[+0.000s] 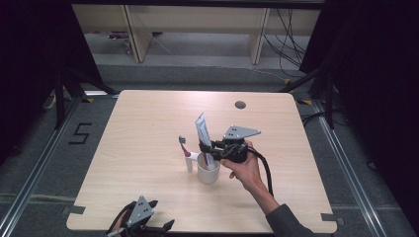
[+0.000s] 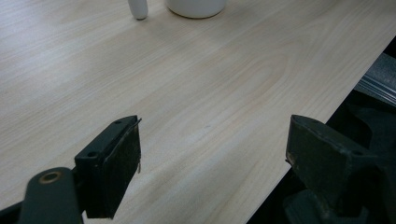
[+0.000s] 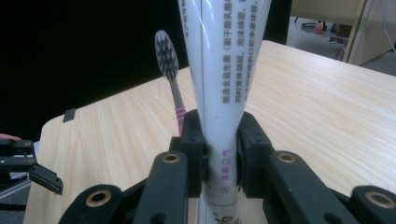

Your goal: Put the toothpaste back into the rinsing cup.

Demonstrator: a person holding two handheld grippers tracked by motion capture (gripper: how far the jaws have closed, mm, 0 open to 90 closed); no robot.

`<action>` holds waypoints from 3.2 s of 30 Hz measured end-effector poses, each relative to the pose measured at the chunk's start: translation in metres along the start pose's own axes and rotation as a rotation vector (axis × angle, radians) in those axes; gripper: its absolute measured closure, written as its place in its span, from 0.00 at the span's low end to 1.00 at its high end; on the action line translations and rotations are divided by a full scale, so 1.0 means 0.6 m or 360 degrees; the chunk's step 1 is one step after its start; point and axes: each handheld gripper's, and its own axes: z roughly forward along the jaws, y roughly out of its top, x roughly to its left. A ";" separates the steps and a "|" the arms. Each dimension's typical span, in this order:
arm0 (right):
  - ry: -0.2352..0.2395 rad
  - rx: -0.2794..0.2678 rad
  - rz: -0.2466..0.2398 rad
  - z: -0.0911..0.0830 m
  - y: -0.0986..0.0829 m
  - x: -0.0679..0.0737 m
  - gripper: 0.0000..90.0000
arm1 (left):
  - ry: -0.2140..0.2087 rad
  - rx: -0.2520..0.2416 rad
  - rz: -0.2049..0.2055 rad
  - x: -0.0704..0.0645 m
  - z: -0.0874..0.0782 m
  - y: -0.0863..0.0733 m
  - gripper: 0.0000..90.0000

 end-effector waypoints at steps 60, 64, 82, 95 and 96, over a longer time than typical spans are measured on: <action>-0.0090 0.0272 -0.0093 0.005 -0.039 0.009 0.79 | -0.0021 -0.0008 -0.0011 -0.002 0.002 0.000 0.20; -0.0084 0.0283 -0.0104 0.004 -0.038 0.011 0.81 | -0.0014 -0.0003 0.0006 -0.001 0.003 0.000 0.20; -0.0058 0.0224 -0.0057 -0.012 -0.029 0.009 0.65 | -0.0020 -0.0005 -0.0010 -0.002 0.002 -0.001 0.20; -0.0084 0.0188 -0.0059 -0.030 -0.022 0.003 0.57 | -0.0015 0.0011 0.0005 -0.001 0.002 -0.001 0.20; -0.0060 0.0198 -0.0024 -0.030 -0.023 0.005 0.57 | -0.0018 0.0006 0.0000 -0.001 0.002 -0.001 0.20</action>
